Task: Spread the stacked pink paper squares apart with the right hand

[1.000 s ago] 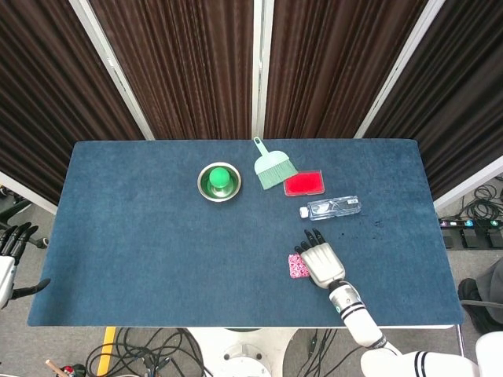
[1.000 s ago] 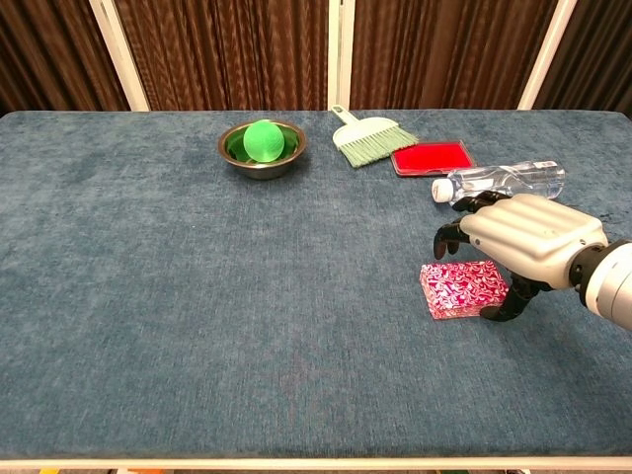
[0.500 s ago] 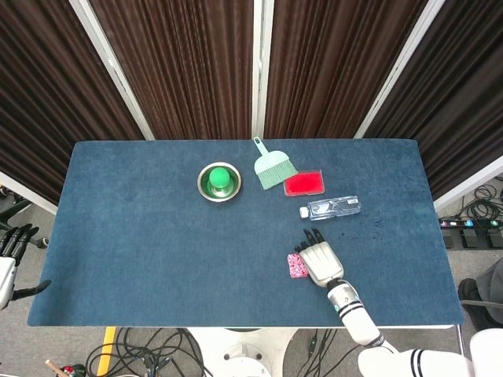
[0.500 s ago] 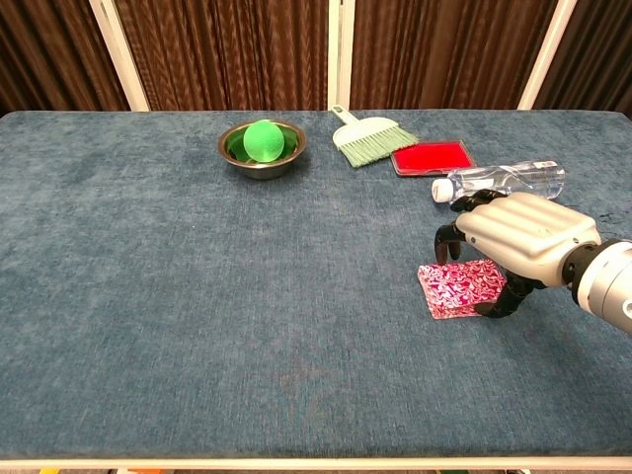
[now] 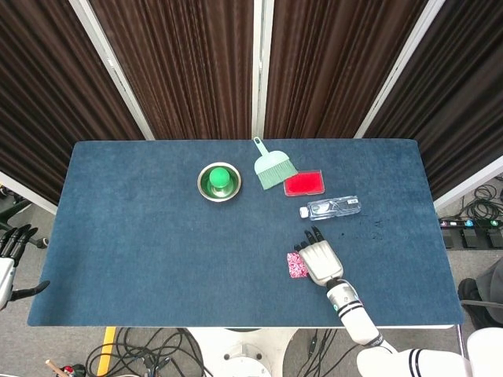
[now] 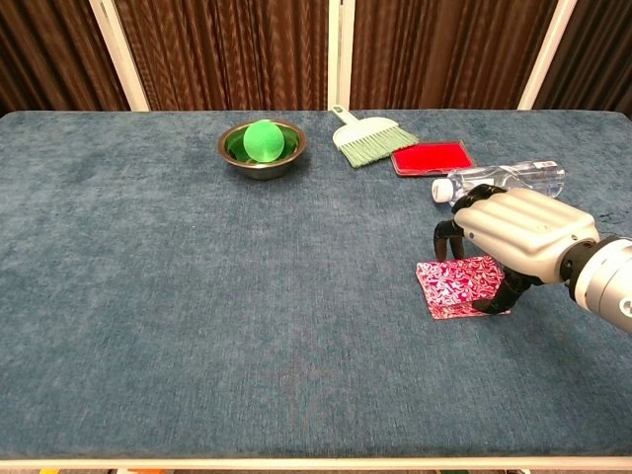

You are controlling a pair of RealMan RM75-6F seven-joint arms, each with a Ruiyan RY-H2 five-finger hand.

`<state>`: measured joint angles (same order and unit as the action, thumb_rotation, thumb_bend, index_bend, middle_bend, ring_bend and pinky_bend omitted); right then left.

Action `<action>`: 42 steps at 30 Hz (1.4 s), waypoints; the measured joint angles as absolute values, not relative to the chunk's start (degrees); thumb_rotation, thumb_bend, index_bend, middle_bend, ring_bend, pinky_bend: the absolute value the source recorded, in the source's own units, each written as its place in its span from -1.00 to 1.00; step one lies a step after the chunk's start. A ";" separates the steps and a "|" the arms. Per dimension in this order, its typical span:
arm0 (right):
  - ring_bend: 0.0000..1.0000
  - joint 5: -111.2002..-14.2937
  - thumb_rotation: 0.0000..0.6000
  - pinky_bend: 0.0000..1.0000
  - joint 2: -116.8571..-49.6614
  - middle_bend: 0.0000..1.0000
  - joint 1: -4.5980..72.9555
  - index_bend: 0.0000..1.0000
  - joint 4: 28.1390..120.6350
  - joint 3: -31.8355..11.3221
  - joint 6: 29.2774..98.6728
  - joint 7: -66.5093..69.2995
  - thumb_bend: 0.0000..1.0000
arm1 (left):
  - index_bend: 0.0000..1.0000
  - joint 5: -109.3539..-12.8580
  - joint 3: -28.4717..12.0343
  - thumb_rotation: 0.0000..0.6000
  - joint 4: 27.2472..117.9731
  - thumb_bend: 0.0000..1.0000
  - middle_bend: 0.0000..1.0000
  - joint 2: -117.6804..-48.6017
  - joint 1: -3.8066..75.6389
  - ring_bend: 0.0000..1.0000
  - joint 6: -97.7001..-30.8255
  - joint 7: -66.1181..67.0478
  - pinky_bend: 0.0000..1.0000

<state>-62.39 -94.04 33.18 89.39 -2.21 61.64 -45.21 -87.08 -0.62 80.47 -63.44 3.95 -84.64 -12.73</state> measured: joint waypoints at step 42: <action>-0.72 -67.97 1.00 -1.00 -80.93 -0.09 23.49 -0.05 82.80 -0.41 67.88 -24.21 -0.68 | -0.82 -87.59 -0.42 1.00 86.23 -1.00 -0.87 -62.81 5.48 -0.91 -82.67 -5.50 -0.65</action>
<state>-67.97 -80.93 23.49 82.80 -0.41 67.88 -24.21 -87.59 -0.42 86.23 -62.81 5.48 -82.67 -5.50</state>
